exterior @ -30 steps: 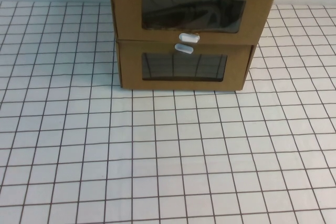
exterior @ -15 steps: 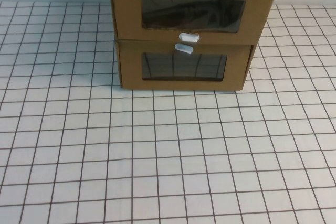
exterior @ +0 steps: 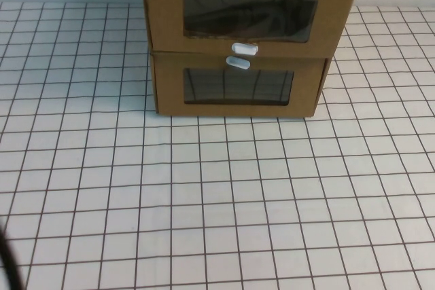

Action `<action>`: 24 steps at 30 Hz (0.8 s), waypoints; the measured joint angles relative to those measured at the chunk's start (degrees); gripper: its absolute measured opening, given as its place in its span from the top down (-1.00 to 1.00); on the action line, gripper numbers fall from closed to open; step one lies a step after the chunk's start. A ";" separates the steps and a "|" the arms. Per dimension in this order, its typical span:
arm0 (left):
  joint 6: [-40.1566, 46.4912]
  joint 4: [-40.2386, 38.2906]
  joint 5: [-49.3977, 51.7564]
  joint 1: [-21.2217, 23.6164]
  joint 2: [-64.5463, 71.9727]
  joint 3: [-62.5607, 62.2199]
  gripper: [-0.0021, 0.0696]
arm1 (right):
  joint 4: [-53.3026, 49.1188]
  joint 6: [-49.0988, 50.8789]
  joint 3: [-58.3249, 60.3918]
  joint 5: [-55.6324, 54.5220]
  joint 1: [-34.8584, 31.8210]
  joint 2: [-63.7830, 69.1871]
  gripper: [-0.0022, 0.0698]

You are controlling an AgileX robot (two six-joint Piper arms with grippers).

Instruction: Close the shoe box

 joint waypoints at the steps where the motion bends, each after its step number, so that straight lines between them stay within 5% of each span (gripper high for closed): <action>1: -0.32 0.21 -1.76 0.00 -2.52 3.42 0.96 | -0.82 1.11 1.88 -0.82 0.00 -1.73 0.98; 12: -2.57 1.96 -23.56 0.00 -22.56 34.93 0.96 | -3.79 6.66 24.27 -20.79 0.00 -19.23 0.98; 24: -2.57 1.73 -44.10 0.00 -24.13 53.39 0.96 | -3.79 6.66 36.58 -22.39 0.00 -20.86 0.98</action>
